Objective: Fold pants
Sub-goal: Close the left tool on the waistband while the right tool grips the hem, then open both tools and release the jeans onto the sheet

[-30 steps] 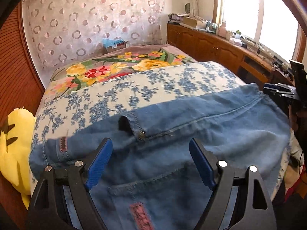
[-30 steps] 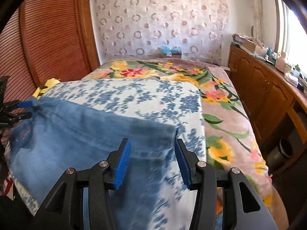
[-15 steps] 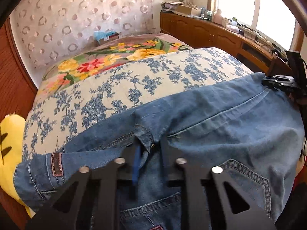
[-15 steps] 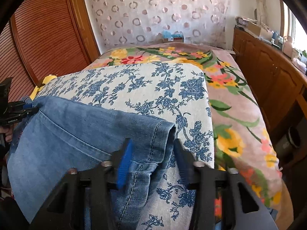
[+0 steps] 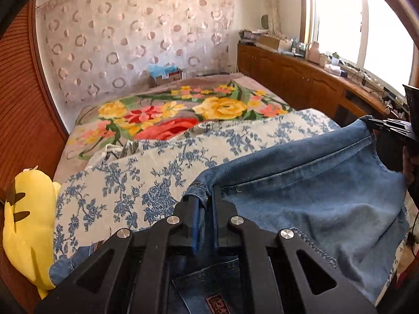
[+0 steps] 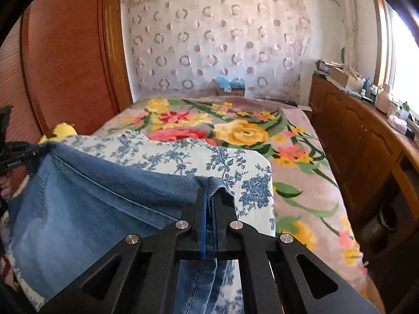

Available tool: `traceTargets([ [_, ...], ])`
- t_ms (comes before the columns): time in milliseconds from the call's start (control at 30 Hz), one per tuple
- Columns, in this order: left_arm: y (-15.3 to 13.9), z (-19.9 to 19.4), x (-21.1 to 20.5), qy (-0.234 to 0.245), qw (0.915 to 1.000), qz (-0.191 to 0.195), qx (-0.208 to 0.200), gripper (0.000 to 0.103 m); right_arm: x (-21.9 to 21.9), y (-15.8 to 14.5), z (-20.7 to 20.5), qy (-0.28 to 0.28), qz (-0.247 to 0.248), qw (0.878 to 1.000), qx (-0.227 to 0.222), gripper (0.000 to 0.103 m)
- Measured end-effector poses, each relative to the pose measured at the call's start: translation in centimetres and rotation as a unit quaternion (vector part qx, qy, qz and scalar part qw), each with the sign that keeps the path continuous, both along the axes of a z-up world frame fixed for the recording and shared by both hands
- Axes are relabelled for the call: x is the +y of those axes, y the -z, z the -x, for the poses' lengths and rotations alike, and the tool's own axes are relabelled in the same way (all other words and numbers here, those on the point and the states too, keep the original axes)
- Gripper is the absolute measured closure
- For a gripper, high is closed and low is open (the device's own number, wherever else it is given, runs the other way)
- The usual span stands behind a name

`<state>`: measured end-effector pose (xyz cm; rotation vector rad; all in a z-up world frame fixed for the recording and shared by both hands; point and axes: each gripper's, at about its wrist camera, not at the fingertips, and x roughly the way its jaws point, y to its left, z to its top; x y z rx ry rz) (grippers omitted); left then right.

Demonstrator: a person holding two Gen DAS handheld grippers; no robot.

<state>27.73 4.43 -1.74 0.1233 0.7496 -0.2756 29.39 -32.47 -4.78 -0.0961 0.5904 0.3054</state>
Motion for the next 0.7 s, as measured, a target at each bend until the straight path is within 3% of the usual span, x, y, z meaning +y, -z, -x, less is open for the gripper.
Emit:
traceTargets([
  [100, 0.4, 0.6, 0.0, 0.004, 1.0, 0.002, 0.003, 0.092, 0.5, 0.6, 0.0, 0.002, 0.003, 1.0, 0.02, 0.094],
  [267, 0.3, 2.7, 0.0, 0.007, 1.0, 0.001, -0.002, 0.057, -0.2, 0.0, 2.6, 0.002, -0.004, 1.0, 0.019, 0.081],
  [367, 0.2, 4.2, -0.4, 0.018, 0.9998, 0.008, -0.001, 0.055, -0.7, -0.5, 4.8, 0.005, -0.009, 1.0, 0.014, 0.076],
  [433, 0.0, 5.2, -0.9, 0.026, 0.9996, 0.013, -0.005, 0.024, -0.9, -0.5, 6.0, 0.008, -0.013, 1.0, 0.011, 0.072],
  [533, -0.1, 6.8, -2.0, 0.041, 0.9987, 0.029, -0.009, 0.021, -1.4, -0.2, 8.3, 0.007, -0.021, 1.0, 0.007, 0.066],
  [700, 0.2, 9.3, -4.3, 0.063, 0.9974, 0.033, -0.011, 0.021, -2.2, 0.5, 11.7, 0.01, -0.028, 1.0, 0.009, 0.065],
])
